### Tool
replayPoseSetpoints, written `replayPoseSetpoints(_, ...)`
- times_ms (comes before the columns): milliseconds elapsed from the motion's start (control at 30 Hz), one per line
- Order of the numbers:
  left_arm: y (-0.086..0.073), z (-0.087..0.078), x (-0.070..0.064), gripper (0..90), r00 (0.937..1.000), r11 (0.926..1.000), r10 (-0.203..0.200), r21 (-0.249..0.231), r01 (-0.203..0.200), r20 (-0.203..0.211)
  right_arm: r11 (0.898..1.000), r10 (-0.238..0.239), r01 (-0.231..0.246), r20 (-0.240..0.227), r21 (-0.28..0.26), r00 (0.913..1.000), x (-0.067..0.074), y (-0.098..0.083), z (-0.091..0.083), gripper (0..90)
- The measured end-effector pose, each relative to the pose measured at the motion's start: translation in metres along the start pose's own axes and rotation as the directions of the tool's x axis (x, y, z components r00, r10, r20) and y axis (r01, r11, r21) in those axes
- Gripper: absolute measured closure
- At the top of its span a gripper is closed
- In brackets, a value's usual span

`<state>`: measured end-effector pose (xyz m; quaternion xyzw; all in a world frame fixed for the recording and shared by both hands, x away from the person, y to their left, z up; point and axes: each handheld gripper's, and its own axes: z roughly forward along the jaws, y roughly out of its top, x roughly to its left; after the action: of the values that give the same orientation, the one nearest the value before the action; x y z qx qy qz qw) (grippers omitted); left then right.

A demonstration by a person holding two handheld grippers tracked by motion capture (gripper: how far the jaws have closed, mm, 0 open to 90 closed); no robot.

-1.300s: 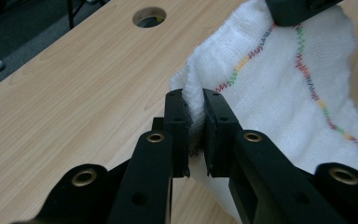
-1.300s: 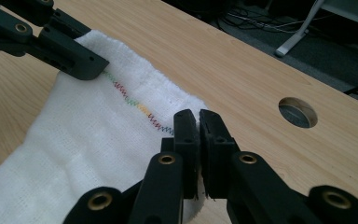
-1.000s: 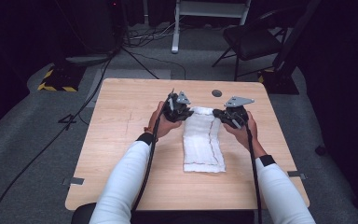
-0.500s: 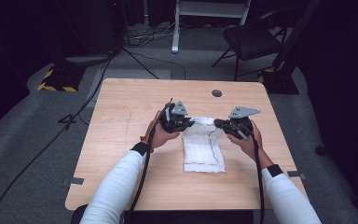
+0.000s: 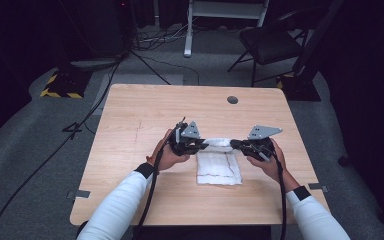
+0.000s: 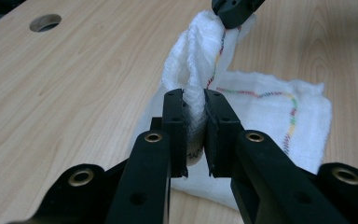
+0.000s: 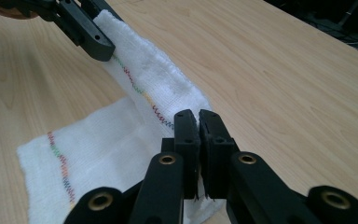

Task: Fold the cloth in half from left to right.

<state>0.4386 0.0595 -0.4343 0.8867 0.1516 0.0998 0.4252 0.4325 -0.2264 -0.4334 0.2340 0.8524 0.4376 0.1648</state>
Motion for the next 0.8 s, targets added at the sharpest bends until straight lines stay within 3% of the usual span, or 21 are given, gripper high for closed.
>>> replayPoseSetpoints(367,-0.014,-0.003,-0.019,79.8,0.9977,0.9982,0.042,0.041,-0.044,0.052,0.999,-0.025,0.027,-0.057,0.019,0.9981,0.018,-0.010,-0.009,86.6)
replayPoseSetpoints(567,-0.022,-0.002,-0.028,79.1,0.9959,0.9963,0.057,0.061,-0.061,0.070,0.998,-0.044,0.048,-0.084,0.041,0.9955,0.028,-0.016,-0.012,86.6)
replayPoseSetpoints(733,-0.025,0.000,-0.040,80.1,0.9924,0.9919,0.104,0.067,-0.108,0.067,0.997,-0.043,0.050,-0.103,0.066,0.9938,0.031,-0.024,-0.013,86.6)
replayPoseSetpoints(800,-0.027,0.001,-0.044,80.4,0.9918,0.9912,0.104,0.074,-0.110,0.074,0.996,-0.042,0.051,-0.115,0.076,0.9925,0.032,-0.027,-0.014,86.6)
